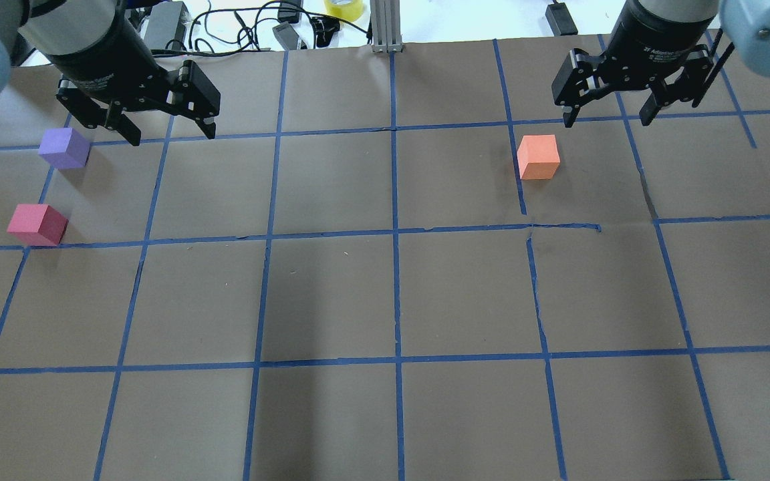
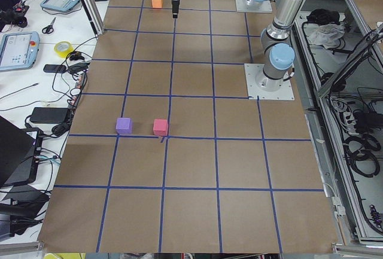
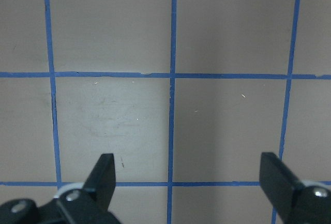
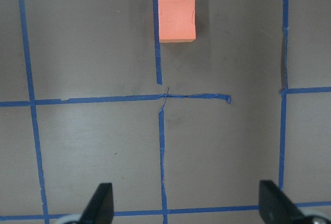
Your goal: Arrange blocks in a line
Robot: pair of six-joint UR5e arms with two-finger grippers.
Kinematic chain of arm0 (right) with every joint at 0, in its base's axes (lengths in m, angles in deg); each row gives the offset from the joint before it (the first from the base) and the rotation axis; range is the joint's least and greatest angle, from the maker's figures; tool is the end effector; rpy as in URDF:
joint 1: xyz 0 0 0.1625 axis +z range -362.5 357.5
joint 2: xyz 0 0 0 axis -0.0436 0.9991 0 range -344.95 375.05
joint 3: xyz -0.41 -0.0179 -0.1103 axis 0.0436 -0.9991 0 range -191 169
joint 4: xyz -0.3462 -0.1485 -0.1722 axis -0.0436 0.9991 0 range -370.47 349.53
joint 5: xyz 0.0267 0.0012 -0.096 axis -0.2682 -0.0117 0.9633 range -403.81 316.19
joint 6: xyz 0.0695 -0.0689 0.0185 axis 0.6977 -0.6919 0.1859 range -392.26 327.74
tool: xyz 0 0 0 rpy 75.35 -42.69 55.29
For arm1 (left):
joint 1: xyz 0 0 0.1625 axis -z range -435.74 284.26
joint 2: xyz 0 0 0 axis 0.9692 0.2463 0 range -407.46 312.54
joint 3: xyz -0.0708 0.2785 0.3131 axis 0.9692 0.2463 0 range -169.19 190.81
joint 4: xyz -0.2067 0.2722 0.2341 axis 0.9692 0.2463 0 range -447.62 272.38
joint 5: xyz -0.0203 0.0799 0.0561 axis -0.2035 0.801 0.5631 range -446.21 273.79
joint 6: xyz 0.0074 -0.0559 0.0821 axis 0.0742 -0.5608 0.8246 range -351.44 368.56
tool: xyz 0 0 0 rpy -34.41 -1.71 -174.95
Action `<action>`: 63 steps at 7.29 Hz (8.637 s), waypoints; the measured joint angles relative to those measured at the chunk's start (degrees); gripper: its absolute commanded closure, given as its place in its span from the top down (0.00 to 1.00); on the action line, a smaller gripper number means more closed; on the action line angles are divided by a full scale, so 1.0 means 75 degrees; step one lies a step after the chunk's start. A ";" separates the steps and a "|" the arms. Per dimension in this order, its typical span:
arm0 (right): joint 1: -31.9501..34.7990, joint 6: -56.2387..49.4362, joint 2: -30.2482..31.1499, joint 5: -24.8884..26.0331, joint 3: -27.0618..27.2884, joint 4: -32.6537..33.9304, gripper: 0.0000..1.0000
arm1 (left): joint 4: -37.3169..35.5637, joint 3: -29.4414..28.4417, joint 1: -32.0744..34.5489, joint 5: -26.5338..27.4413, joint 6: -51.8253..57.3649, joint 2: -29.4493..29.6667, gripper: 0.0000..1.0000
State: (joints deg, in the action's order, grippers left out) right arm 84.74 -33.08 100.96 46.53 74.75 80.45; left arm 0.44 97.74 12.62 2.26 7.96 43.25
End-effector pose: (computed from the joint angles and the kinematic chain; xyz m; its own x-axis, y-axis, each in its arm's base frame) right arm 0.1072 -0.5298 0.4898 -0.9994 0.0341 0.0062 0.0339 0.9992 -0.0188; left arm -0.1215 -0.5077 0.5119 -0.9989 -0.0372 0.0275 -0.0391 0.9964 -0.0748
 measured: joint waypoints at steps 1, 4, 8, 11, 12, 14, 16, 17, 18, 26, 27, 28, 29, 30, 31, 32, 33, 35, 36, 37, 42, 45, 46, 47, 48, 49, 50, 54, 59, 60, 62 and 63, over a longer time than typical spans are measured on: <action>0.0003 0.0003 0.0001 0.0001 0.0000 -0.0003 1.00 | 0.0000 0.0000 -0.0003 0.0001 -0.0001 0.0000 1.00; 0.0005 -0.0004 -0.0008 0.0001 0.0003 0.0000 1.00 | 0.0001 -0.0001 -0.0004 -0.0014 -0.0002 0.0001 1.00; 0.0031 0.0012 -0.0001 -0.0007 0.0003 0.0053 1.00 | 0.0001 0.0006 0.0002 -0.0018 -0.0002 0.0016 1.00; 0.0081 0.0322 -0.0027 -0.0338 0.0001 0.0061 1.00 | -0.0007 0.0011 0.0007 -0.0019 0.0004 0.0021 1.00; 0.0057 0.0405 -0.0074 -0.0410 0.0016 0.0049 1.00 | -0.0003 0.0011 0.0011 -0.0018 0.0004 0.0022 1.00; 0.0002 0.0457 -0.0486 -0.0406 0.0059 0.0887 1.00 | -0.0007 0.0011 0.0017 -0.0018 0.0007 0.0023 1.00; -0.0016 0.0490 -0.1741 -0.0365 0.0003 0.2359 1.00 | -0.0010 0.0011 0.0020 -0.0019 0.0007 0.0024 1.00; -0.0067 0.0412 -0.2387 -0.0323 -0.0036 0.3085 1.00 | -0.0011 0.0011 0.0019 -0.0018 0.0003 0.0025 1.00; -0.0160 0.0260 -0.2971 -0.0281 -0.0076 0.3705 1.00 | -0.0011 0.0011 0.0019 -0.0018 0.0002 0.0028 1.00; -0.0258 0.0161 -0.4301 -0.0418 -0.0014 0.4294 0.34 | -0.0023 0.0011 0.0019 -0.0018 0.0006 0.0035 1.00; -0.0235 0.0219 -0.4291 -0.0416 -0.0011 0.4318 0.34 | -0.0023 0.0011 0.0020 -0.0018 0.0007 0.0034 1.00; -0.0141 0.0389 -0.4273 -0.0418 -0.0055 0.4363 0.34 | -0.0023 0.0011 0.0019 -0.0018 0.0009 0.0034 1.00; 0.0100 0.0707 -0.4250 -0.0394 -0.0212 0.4376 0.34 | -0.0023 0.0011 0.0019 -0.0019 0.0010 0.0034 1.00; 0.0437 0.1066 -0.4235 -0.0362 -0.0445 0.4352 0.34 | -0.0023 0.0011 0.0020 -0.0019 0.0010 0.0034 1.00; 0.0776 0.1499 -0.4232 -0.0376 -0.0640 0.4315 0.34 | -0.0023 0.0011 0.0019 -0.0019 0.0010 0.0034 1.00; 0.1188 0.1944 -0.4247 -0.0403 -0.0792 0.4287 0.34 | -0.0023 0.0011 0.0020 -0.0019 0.0013 0.0034 1.00; 0.1666 0.2417 -0.4290 -0.0411 -0.0929 0.4284 0.34 | -0.0026 0.0011 0.0020 -0.0021 0.0039 0.0044 1.00; 0.2573 0.3271 -0.4496 -0.0385 -0.1206 0.4273 0.34 | -0.0028 0.0019 0.0024 -0.0028 0.0042 0.0061 1.00; 0.2848 0.3525 -0.4682 -0.0397 -0.1252 0.4263 0.35 | -0.0022 0.0067 0.0012 -0.0023 0.0057 0.0050 1.00; 0.3032 0.3649 -0.4841 -0.0383 -0.1248 0.4249 0.35 | -0.0026 0.0221 -0.0016 -0.0026 0.0058 0.0040 1.00; 0.3271 0.3586 -0.4879 -0.0149 -0.1172 0.3795 0.62 | -0.1397 0.0804 -0.0415 -0.0030 0.1194 0.0570 1.00; 0.3235 0.3291 -0.4845 -0.0004 -0.1189 0.3835 1.00 | -0.2701 0.1241 -0.0425 -0.0035 0.1320 0.1082 1.00; 0.3183 0.3237 -0.4775 -0.0074 -0.1229 0.3837 1.00 | -0.2832 0.1264 -0.0426 -0.0029 0.1271 0.1326 1.00; 0.3135 0.3215 -0.4655 -0.0199 -0.1259 0.3844 1.00 | -0.2888 0.1242 -0.0426 -0.0023 0.1104 0.1603 1.00; 0.3032 0.3210 -0.4450 -0.0439 -0.1318 0.3824 1.00 | -0.2950 0.1211 -0.0426 -0.0022 0.0853 0.1869 1.00; 0.2837 0.3178 -0.4086 -0.0711 -0.1398 0.3582 1.00 | -0.3087 0.1204 -0.0426 -0.0035 0.0676 0.2093 1.00; 0.2499 0.2878 -0.3577 -0.0819 -0.1415 0.2975 1.00 | -0.3280 0.1204 -0.0426 -0.0071 0.0612 0.2355 1.00; 0.0917 0.0439 -0.1522 -0.0403 -0.1077 0.0408 1.00 | -0.4590 0.0830 0.1101 -0.0066 0.0277 0.3379 1.00; 0.0799 0.0110 -0.0605 -0.0178 -0.0354 0.0191 1.00 | -0.5589 0.0374 0.2643 -0.0046 -0.1702 0.4504 1.00; 0.0794 0.0106 -0.0533 -0.0200 -0.0292 0.0188 1.00 | -0.5636 0.0370 0.2669 -0.0038 -0.1517 0.4644 1.00; 0.0790 0.0109 -0.0426 -0.0242 -0.0203 0.0284 1.00 | -0.5671 0.0328 0.2682 0.0209 -0.1172 0.4897 0.39; 0.0794 0.0112 -0.0372 -0.0263 -0.0192 0.0320 1.00 | -0.5685 0.0252 0.2684 0.0427 -0.1126 0.4963 0.23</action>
State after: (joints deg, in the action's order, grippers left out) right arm 90.69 -32.24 98.17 44.56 73.31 82.85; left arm -42.19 99.63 32.75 5.47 -0.48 80.47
